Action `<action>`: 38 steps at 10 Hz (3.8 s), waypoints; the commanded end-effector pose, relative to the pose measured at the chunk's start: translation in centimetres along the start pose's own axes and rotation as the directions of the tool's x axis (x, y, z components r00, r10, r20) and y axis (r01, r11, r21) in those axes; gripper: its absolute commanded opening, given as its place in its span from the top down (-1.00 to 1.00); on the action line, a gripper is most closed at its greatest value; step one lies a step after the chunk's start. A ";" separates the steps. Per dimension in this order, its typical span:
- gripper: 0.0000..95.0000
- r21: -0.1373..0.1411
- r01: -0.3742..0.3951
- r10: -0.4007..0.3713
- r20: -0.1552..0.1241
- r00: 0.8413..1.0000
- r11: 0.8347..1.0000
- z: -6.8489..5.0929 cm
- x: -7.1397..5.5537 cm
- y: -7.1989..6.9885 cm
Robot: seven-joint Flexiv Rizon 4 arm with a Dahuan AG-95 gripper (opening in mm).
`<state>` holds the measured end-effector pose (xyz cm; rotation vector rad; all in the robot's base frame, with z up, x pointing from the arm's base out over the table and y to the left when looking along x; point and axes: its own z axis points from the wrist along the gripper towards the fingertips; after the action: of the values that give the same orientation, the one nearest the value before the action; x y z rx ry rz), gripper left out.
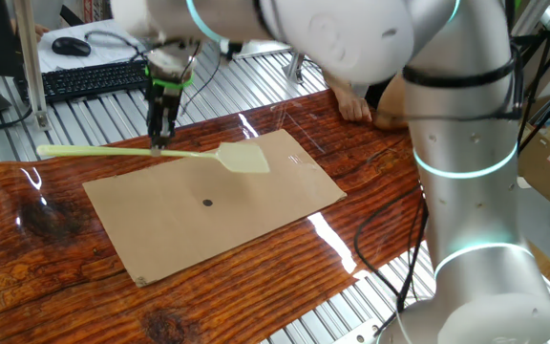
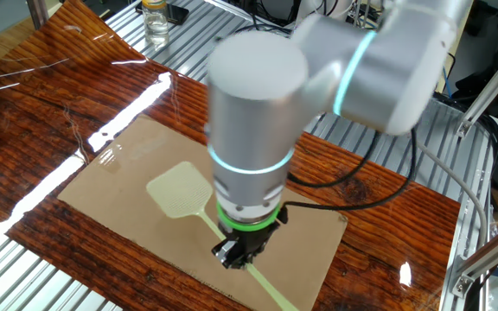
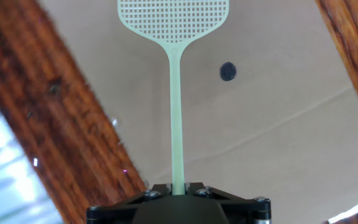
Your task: Swat with a flyswatter
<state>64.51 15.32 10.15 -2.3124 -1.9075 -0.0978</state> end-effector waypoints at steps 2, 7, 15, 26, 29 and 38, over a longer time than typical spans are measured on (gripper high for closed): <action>1.00 0.053 0.273 -0.272 -0.025 0.962 0.961 -1.3 0.2 -0.3; 1.00 0.055 0.413 -0.412 -0.027 0.911 0.909 -1.5 0.5 -2.0; 1.00 0.065 0.682 -0.683 -0.006 0.730 0.728 -1.2 0.7 -7.0; 1.00 0.058 0.832 -0.833 -0.018 0.553 0.552 -1.5 -0.9 -14.2; 1.00 0.056 0.845 -0.846 -0.021 0.533 0.531 -1.3 -1.4 -16.3; 1.00 0.039 0.856 -0.855 -0.043 0.516 0.515 -1.7 -1.3 -22.5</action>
<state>42.15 17.93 13.13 -1.0646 -2.7925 -0.1582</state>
